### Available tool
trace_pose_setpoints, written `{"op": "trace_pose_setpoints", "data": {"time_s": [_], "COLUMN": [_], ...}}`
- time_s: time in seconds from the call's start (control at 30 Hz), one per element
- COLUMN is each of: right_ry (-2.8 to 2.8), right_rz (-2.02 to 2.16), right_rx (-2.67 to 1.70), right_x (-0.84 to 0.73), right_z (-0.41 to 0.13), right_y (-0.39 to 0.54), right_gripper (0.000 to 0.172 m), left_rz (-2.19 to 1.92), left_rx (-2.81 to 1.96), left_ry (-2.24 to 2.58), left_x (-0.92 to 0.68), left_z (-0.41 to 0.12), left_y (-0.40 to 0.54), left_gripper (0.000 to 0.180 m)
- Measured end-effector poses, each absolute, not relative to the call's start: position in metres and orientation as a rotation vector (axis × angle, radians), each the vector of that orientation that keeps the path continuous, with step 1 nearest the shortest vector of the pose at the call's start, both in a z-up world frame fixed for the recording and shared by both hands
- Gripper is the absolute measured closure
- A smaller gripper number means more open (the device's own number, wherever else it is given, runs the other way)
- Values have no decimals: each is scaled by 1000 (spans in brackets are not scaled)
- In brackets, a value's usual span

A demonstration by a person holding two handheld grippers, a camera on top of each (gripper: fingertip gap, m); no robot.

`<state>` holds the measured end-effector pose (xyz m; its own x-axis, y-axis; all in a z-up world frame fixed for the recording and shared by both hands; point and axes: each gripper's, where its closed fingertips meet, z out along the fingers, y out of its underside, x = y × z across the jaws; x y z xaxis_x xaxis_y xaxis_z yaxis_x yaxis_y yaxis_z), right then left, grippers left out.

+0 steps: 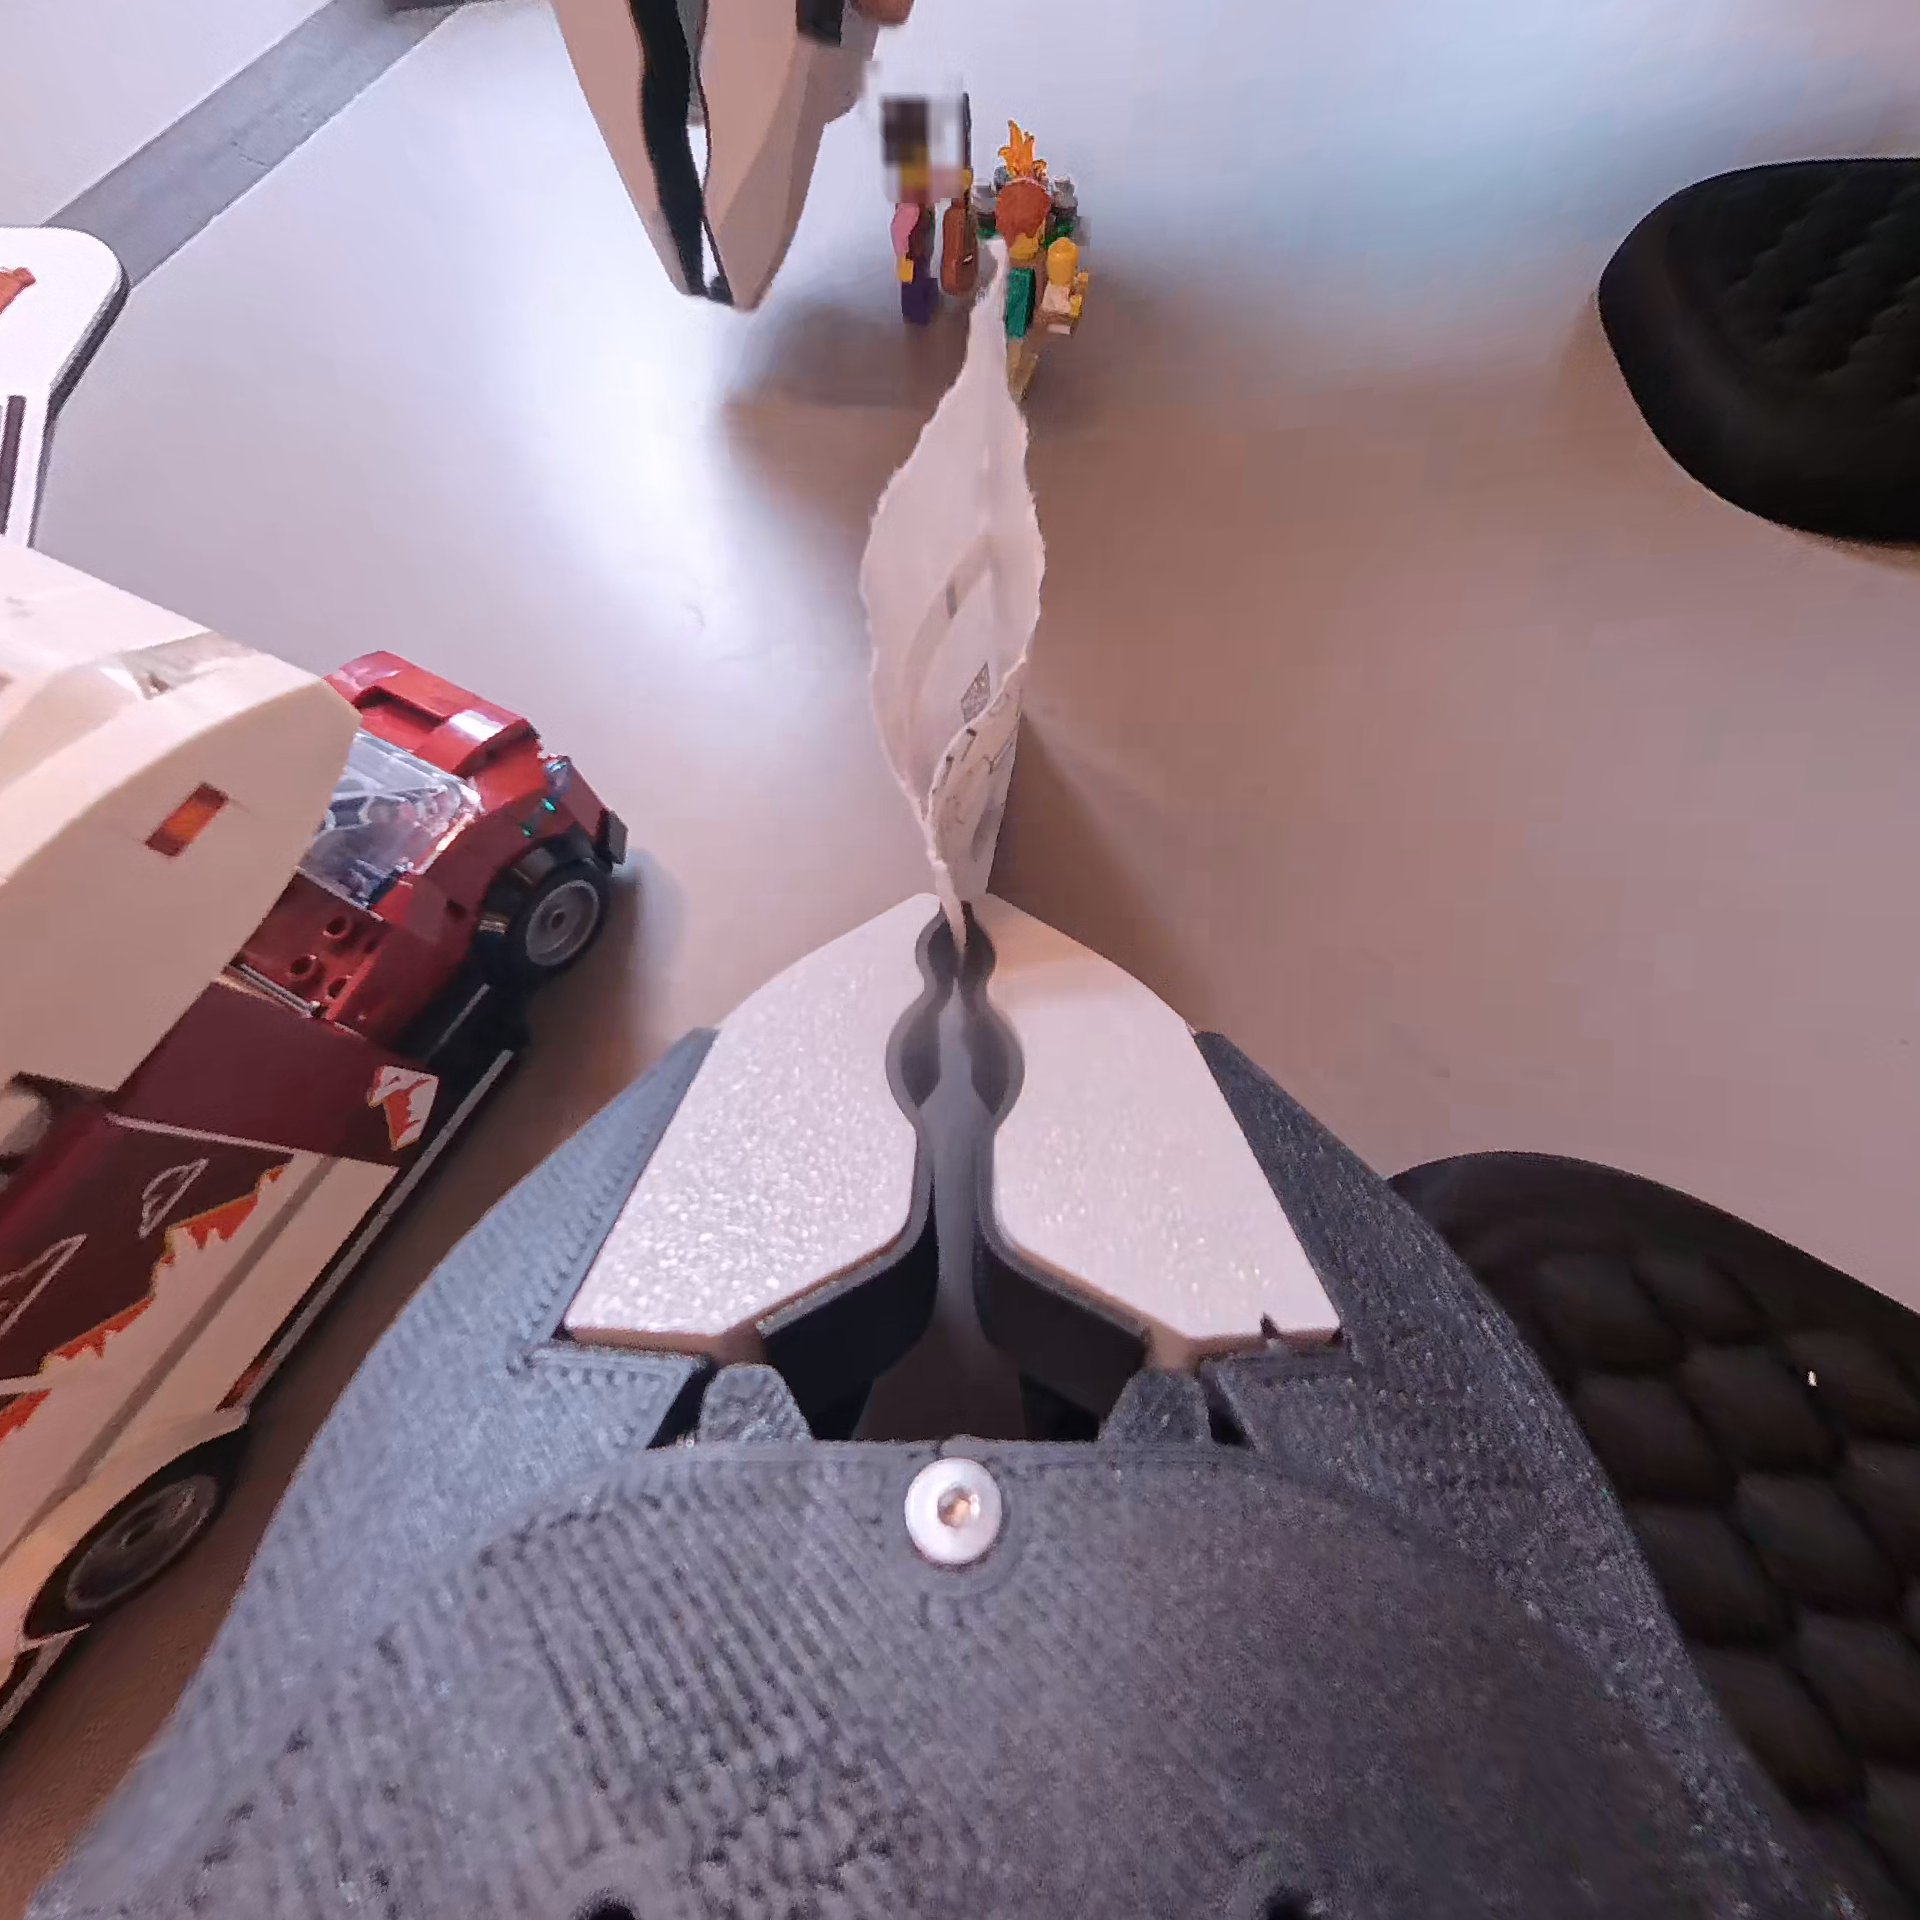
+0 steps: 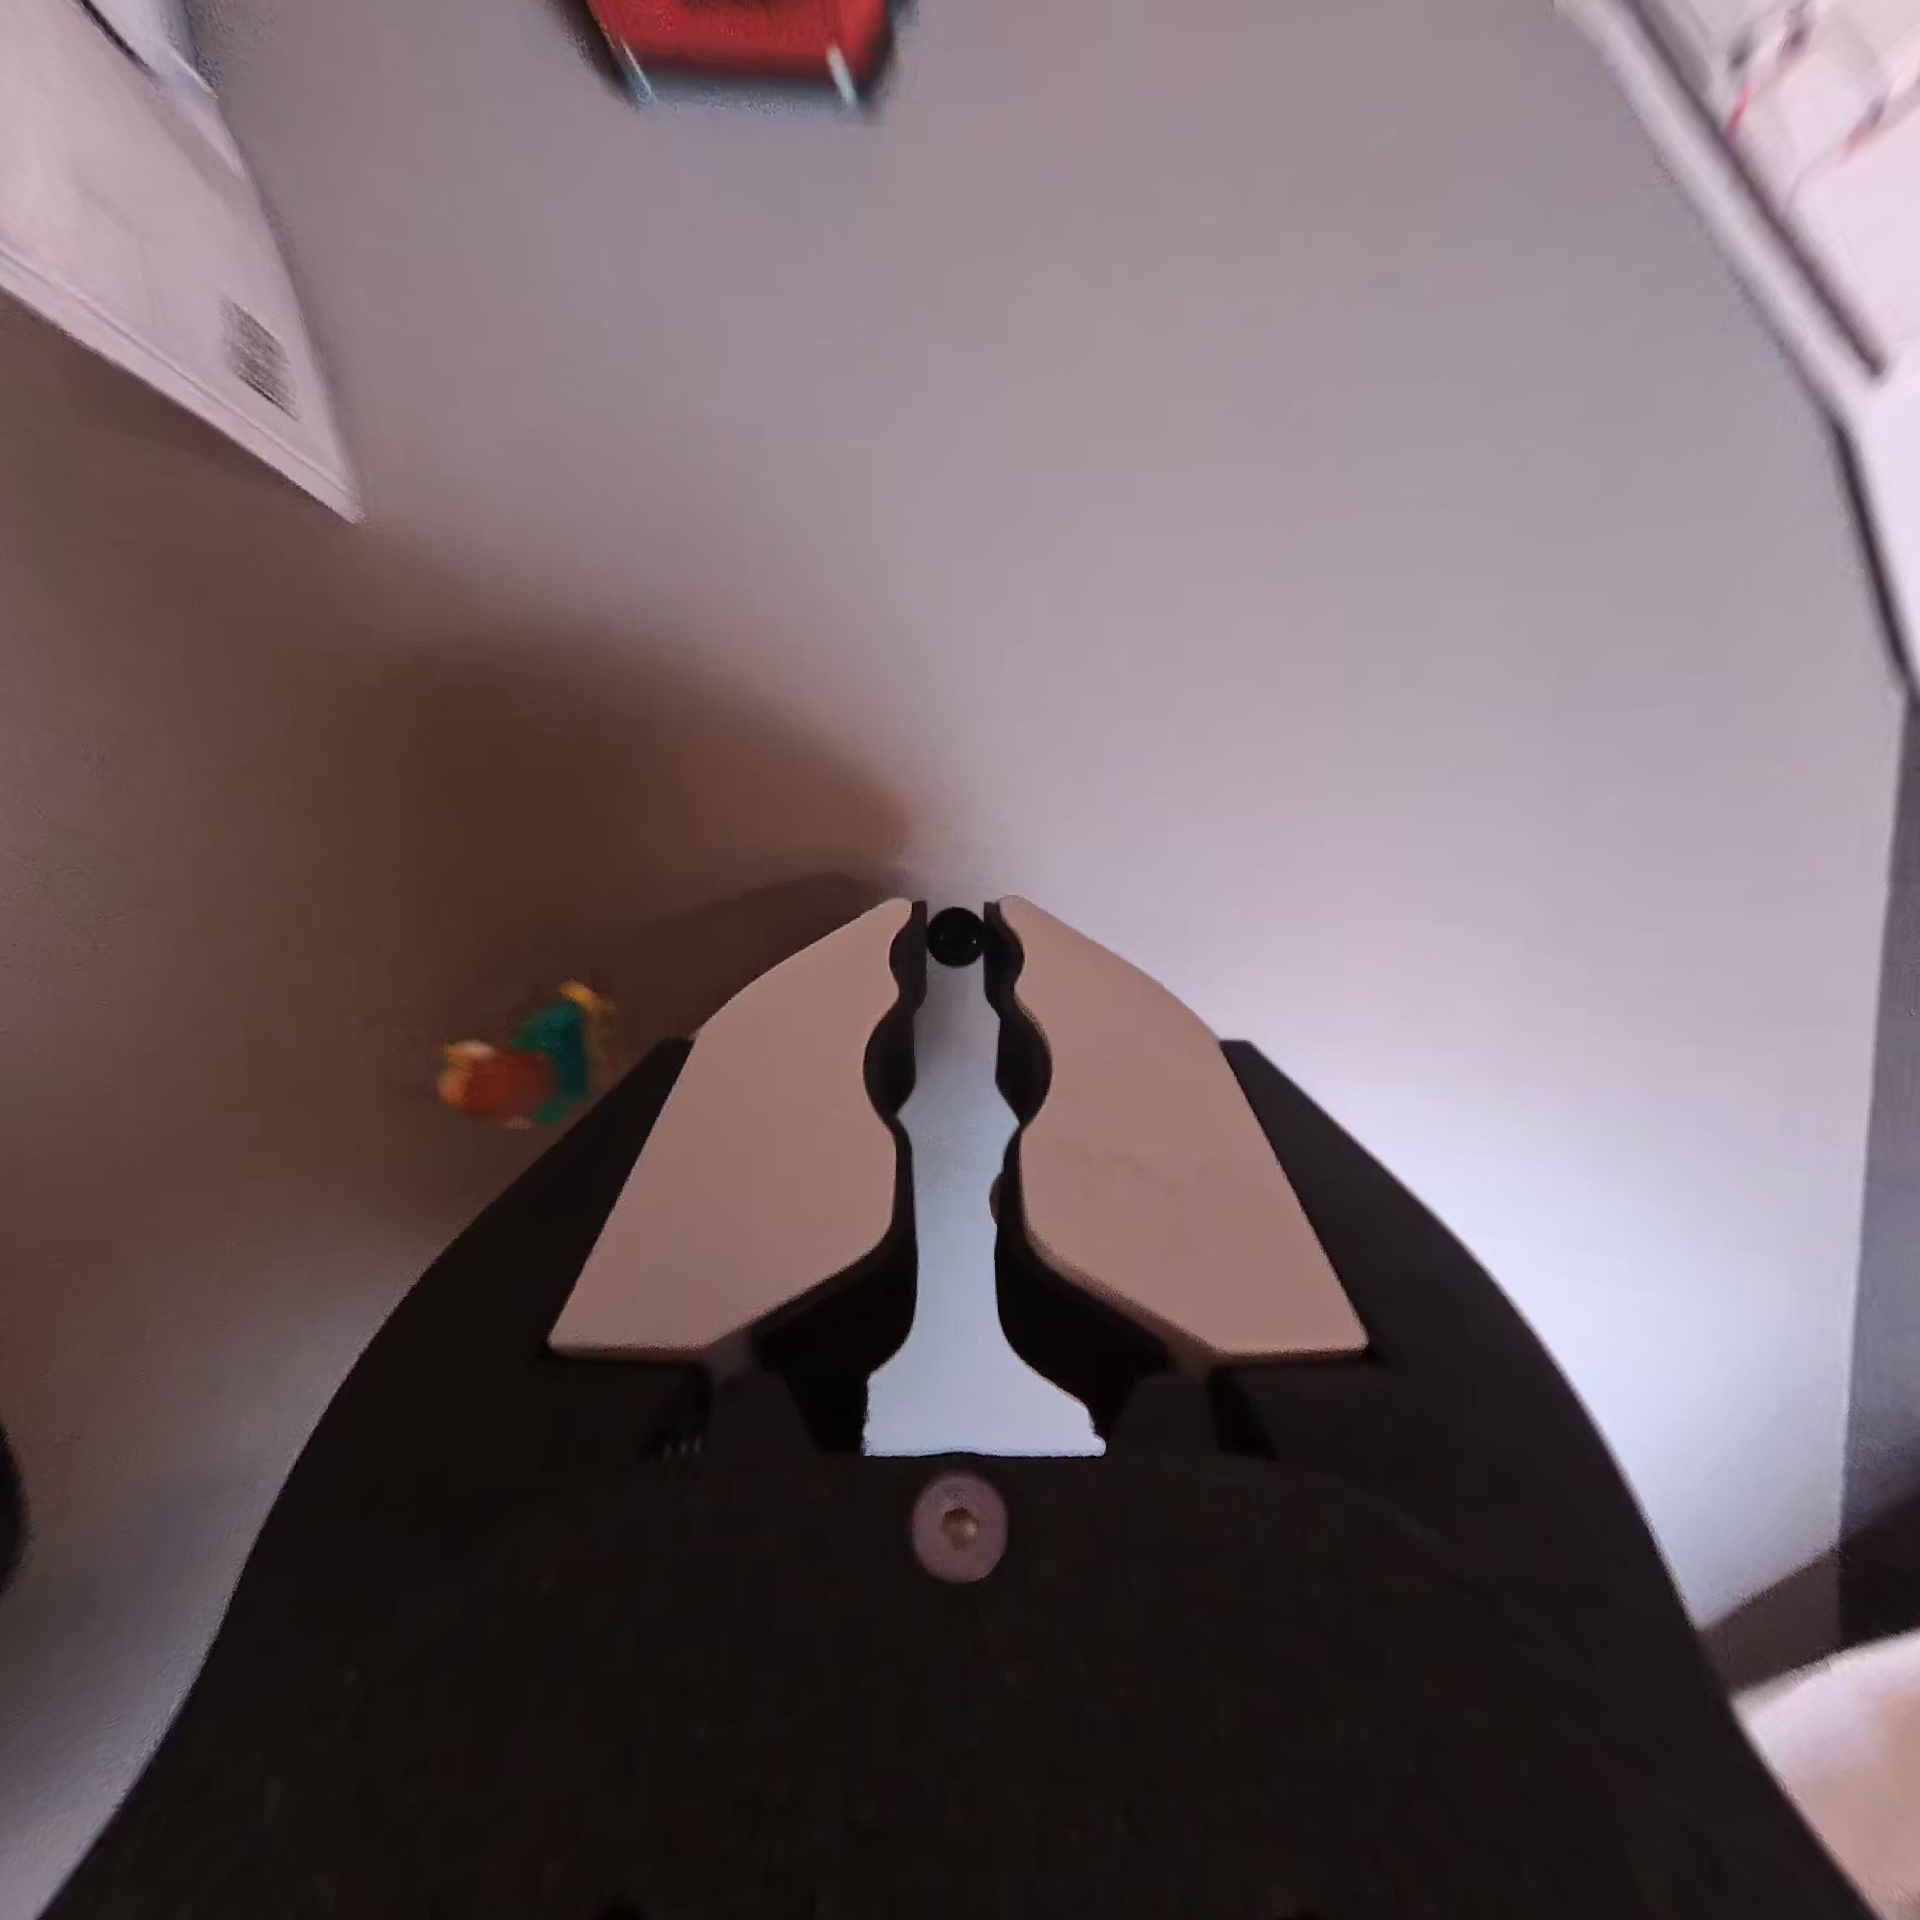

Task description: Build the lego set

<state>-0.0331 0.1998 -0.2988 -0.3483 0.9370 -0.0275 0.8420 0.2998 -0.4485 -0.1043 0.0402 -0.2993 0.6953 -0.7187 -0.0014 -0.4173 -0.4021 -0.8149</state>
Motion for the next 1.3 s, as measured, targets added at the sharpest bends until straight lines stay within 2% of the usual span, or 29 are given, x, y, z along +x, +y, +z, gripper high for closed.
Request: {"op": "trace_pose_setpoints", "data": {"time_s": [0.13, 0.2, 0.4, 0.57, 0.7, 0.97, 1.3], "right_ry": [-2281, -2298, -2436, -2341, -2255, -2362, -2391], "right_rz": [977, 1051, 863, 973, 882, 557, 600], "right_rx": [-1300, -1153, -1101, -1114, -1175, -1357, -1354], "right_x": [-74, -86, -94, -87, -83, -80, -121], "right_z": [-225, -205, -237, -216, -212, -288, -305], "right_y": [115, 75, 56, 52, 73, 124, 94], "right_gripper": [162, 162, 154, 151, 152, 154, 150], "left_rz": [-445, -446, -433, -434, -404, -360, -359], "left_rx": [-2048, -2047, -2030, -2038, -2049, -2132, -2164], "left_ry": [868, 870, 878, 858, 865, 996, 997], "left_x": [-104, -103, -104, -108, -112, -153, -189], "left_z": [-299, -299, -296, -297, -297, -294, -295], "left_y": [40, 40, 40, 42, 43, 23, 8], "left_gripper": [179, 179, 180, 180, 180, 180, 180]}}
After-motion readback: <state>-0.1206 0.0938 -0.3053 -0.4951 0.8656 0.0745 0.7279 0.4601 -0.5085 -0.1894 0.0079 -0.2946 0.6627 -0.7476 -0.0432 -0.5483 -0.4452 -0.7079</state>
